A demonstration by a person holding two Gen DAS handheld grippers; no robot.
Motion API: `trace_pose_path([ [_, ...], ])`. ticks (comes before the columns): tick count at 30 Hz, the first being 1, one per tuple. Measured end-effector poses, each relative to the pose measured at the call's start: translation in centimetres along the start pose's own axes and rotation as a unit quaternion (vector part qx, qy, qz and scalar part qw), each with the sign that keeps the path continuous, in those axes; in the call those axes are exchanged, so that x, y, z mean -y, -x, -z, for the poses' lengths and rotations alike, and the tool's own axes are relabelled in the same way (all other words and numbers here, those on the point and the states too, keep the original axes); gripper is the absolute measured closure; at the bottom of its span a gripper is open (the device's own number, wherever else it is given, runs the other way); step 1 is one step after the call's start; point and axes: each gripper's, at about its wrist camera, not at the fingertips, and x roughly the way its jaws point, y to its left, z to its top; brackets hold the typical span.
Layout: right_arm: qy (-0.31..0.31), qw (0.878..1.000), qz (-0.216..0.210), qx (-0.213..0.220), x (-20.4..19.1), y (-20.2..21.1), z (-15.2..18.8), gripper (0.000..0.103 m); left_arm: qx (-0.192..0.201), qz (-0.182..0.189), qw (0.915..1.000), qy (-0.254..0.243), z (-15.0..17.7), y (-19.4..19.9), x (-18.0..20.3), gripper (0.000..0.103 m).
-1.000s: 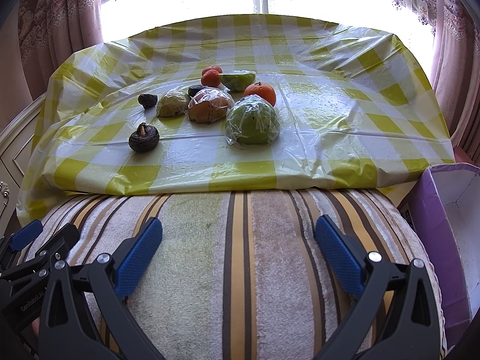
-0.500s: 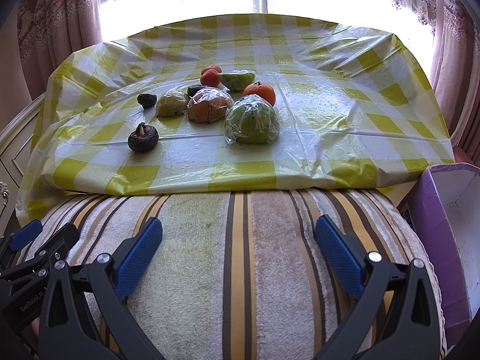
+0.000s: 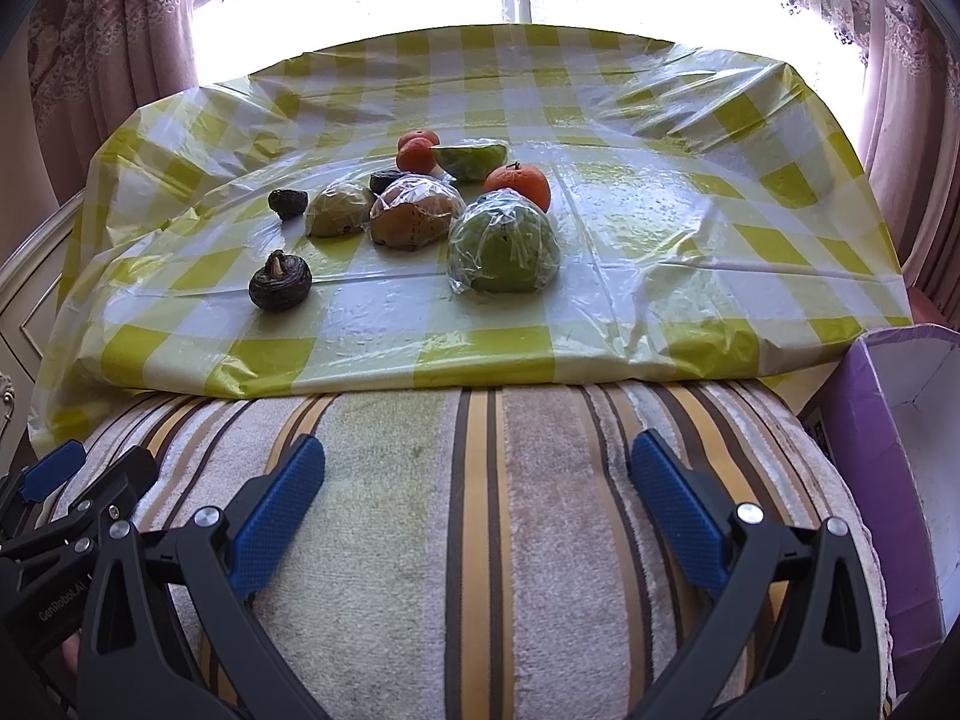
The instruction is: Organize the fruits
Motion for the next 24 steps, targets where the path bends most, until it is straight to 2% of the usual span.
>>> trace_pose_path([
  [16,0.003,1.0,-0.001,0.006,0.32,0.1,0.22,0.001,0.008,-0.01,0.9999,-0.005,0.1,0.42,0.56,0.016],
  [24,0.002,1.0,-0.002,0.006,0.56,0.14,0.39,0.001,-0.001,-0.017,0.9998,-0.009,0.01,0.35,0.8,0.016],
])
